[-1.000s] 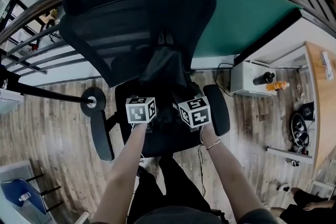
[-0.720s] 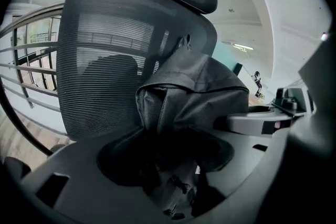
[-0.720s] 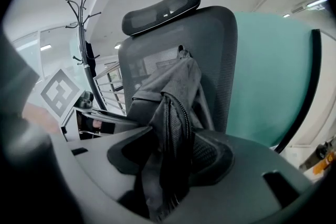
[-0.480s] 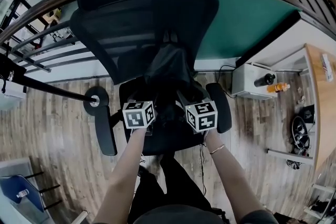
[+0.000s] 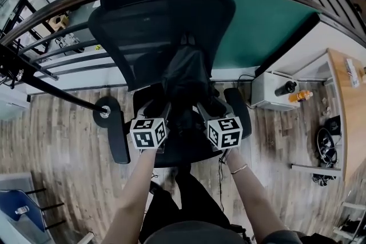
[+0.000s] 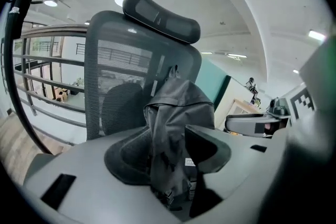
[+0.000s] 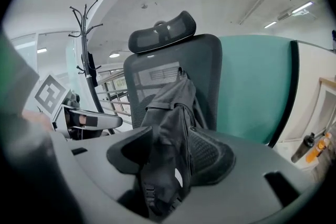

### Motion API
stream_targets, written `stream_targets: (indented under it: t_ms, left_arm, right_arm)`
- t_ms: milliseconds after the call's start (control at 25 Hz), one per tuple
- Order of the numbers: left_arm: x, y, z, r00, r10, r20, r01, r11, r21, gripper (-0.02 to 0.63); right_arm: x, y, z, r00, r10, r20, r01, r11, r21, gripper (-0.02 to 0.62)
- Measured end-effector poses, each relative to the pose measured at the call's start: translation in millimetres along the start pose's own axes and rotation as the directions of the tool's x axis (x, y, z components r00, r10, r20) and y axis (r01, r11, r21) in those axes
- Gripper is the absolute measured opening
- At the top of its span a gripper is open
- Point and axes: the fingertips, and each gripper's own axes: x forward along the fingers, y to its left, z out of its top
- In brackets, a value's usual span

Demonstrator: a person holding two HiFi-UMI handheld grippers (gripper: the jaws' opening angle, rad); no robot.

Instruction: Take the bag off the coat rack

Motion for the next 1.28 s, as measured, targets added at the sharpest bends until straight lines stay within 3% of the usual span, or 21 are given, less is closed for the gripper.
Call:
stream_targets:
  t_ms: [720, 1280]
  left_arm:
    - [-79.5, -21.7, 9.0, 0.996, -0.022, 0.091, 0.01, 0.992, 0.126, 0.093]
    - [-140.1, -25.3, 32.5, 0.98, -0.038, 0.194, 0.01, 0.99, 0.142, 0.041]
  right_arm:
    - [-85.8, 57.9, 33.4, 0.986, -0.022, 0.167, 0.021, 1.0, 0.007, 0.141]
    - [-134.4, 89.4, 44.1, 0.971, -0.035, 0.236, 0.033, 0.999, 0.013, 0.049]
